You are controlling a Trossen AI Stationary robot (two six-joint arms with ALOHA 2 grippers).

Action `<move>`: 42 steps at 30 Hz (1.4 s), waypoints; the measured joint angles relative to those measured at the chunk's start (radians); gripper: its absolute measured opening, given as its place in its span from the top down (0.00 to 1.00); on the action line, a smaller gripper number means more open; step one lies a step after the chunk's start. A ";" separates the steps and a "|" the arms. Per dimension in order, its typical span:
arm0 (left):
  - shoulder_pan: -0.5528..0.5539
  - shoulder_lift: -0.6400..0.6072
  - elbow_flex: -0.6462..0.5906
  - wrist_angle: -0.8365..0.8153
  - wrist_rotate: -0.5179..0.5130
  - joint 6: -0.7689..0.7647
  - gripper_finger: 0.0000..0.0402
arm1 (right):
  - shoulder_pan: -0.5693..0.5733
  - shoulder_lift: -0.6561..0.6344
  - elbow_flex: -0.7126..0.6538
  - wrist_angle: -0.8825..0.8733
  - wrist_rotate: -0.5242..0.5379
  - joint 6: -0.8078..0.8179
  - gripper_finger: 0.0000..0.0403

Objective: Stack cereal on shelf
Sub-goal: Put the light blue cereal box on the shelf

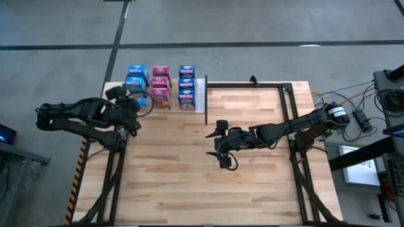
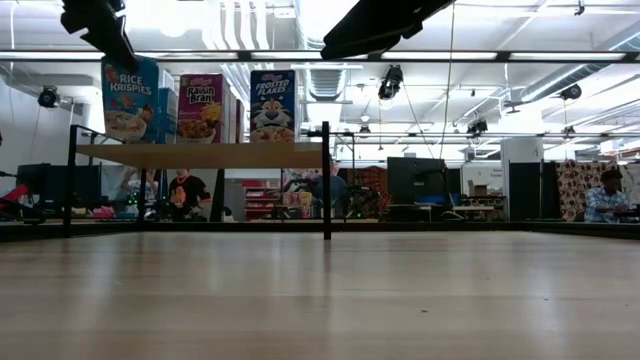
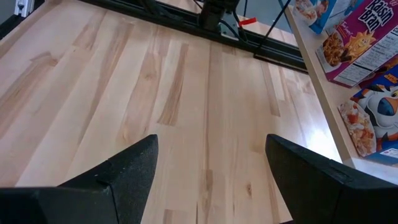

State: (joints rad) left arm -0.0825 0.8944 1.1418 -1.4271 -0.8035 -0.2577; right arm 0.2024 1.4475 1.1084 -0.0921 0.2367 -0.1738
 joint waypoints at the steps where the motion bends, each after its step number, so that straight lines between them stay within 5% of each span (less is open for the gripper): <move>1: 0.000 0.000 -0.007 0.009 0.000 0.004 0.72 | 0.000 0.000 0.000 0.000 0.000 0.000 0.29; 23: 0.002 -0.015 -0.013 0.025 -0.052 0.014 0.57 | 0.000 0.000 0.000 0.000 0.000 0.002 0.29; 42: 0.011 -0.005 -0.013 0.021 -0.139 0.016 0.57 | 0.000 0.000 0.000 -0.001 0.000 0.002 0.29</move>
State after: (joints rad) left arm -0.0715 0.8894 1.1290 -1.4058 -0.9428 -0.2413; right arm 0.2024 1.4475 1.1084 -0.0927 0.2367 -0.1719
